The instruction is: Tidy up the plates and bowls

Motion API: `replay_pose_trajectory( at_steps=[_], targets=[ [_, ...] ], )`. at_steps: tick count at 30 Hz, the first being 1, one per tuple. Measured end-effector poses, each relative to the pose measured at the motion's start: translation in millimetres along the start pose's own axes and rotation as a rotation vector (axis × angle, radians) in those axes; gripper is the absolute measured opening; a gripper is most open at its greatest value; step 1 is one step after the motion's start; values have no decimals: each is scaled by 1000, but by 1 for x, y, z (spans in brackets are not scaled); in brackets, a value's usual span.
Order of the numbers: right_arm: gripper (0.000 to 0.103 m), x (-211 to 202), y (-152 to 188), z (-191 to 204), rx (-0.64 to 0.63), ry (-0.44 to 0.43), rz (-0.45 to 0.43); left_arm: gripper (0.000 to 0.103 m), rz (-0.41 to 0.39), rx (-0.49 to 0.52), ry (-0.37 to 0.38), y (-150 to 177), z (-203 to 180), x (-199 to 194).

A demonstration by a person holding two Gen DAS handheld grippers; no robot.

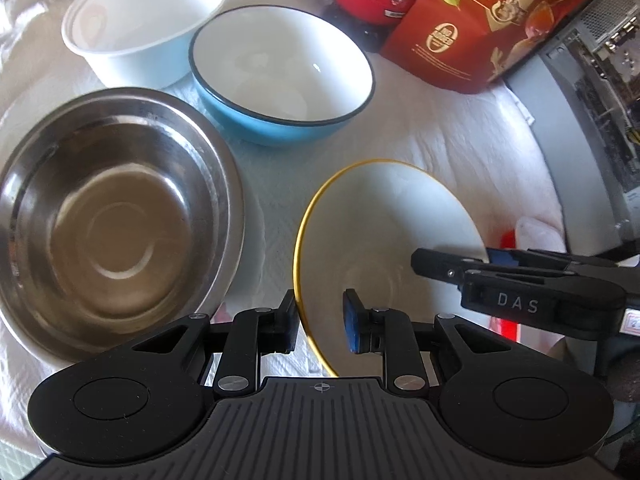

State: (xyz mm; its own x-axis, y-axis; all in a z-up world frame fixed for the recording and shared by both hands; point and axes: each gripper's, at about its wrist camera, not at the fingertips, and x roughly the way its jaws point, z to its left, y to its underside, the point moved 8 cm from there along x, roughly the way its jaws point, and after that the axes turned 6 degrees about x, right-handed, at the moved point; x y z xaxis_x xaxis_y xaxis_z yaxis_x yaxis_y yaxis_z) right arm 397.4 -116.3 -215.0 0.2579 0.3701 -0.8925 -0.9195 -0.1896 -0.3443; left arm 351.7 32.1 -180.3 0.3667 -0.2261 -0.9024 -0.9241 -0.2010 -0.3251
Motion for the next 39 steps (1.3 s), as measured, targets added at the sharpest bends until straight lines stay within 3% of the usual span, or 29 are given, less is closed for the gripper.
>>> replay_pose_trajectory(
  at_steps=[5, 7, 9, 11, 14, 18, 23, 26, 32, 39],
  targets=[
    [50, -9, 1, 0, 18, 50, -22, 23, -36, -37, 58, -3, 20, -24],
    [50, -17, -2, 1, 22, 59, -48, 23, -74, -101, 119, -11, 33, -40],
    [57, -27, -8, 2, 27, 55, -72, 23, -135, -163, 151, -25, 47, -55],
    [70, -37, -18, 3, 18, 57, -109, 23, -189, -196, 114, -41, 62, -68],
    [73, -50, -35, 8, 7, 49, -161, 23, -208, -195, 85, -66, 72, -74],
    [83, -55, -60, 20, 10, 31, -179, 23, -206, -201, 55, -92, 78, -65],
    [84, -34, -78, 49, -96, 68, -149, 23, -169, -200, -18, -109, 89, -42],
    [86, -25, -89, 58, -117, 66, -157, 24, -142, -204, -15, -115, 93, -30],
    [88, 12, -116, 49, 0, -28, -106, 24, -103, -174, -40, -127, 92, -6],
    [86, 73, -127, 38, 111, -63, -10, 28, -57, -162, -78, -131, 88, 17]
  ],
)
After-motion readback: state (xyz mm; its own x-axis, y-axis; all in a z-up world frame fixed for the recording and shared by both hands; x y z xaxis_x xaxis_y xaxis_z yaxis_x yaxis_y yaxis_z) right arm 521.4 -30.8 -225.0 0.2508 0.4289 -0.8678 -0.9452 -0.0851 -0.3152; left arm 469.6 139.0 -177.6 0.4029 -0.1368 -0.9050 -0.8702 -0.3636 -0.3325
